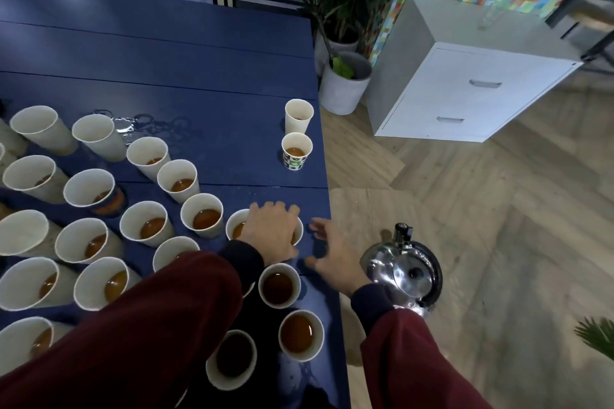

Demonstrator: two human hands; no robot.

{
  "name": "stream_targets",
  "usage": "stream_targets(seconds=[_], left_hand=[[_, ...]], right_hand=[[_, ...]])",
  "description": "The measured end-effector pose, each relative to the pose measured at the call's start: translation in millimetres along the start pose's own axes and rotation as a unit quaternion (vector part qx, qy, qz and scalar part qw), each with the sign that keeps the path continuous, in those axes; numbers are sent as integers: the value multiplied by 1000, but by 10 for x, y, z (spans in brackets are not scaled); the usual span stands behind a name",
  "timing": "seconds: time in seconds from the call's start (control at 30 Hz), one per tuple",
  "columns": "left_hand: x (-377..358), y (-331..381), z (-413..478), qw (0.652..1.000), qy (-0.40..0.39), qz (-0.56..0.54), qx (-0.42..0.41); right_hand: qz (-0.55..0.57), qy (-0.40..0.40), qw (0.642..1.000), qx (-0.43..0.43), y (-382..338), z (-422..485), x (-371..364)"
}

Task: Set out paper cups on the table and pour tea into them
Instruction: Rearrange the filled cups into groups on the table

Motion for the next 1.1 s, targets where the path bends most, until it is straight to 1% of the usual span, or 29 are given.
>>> stream_targets(seconds=[0.07,0.13,0.3,0.37,0.47,0.53,0.6,0.63,0.7,0.8,0.9,0.97,1.1], left_hand=[[92,29,0,999,39,13,9],[192,63,1,998,66,-5,6],[427,104,-12,992,108,-71,3],[482,36,-14,986,114,-120,5],[494,-189,-30,975,111,-191,30],[409,-352,-56,984,63,-165,33],[271,-492,-95,993,-19,-114,19],[211,-542,-114,995,-48,-91,6],[115,-604,-145,996,-75,-39,-21],[39,-619,-160,997,-63,21,-44],[-36,-616,-151,997,-38,48,-57],[-72,-599,-145,996,-25,55,-62],[-115,-568,-143,998,-4,35,-54]], right_hand=[[-6,-10,999,30,-62,7,-31],[10,5,999,52,-147,33,-65],[64,115,985,109,-379,127,-48],[77,142,981,106,-424,227,-15],[84,181,976,87,-439,410,50],[77,191,975,79,-416,532,84],[54,201,975,83,-388,650,106],[38,207,973,88,-371,708,117],[16,201,975,89,-329,818,111],[17,170,983,67,-287,919,81],[3,173,984,52,-246,971,46],[-16,170,984,40,-205,988,16],[-29,160,986,43,-118,1018,-70]])
Point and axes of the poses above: each hand's wrist, its own z-axis towards the middle knuckle, its own x-axis out of the back of the hand, y = z × x, the point moved 3 cm from there along z, towards the middle knuckle, and after that the axes turned 4 degrees about x, right-handed, at the moved point
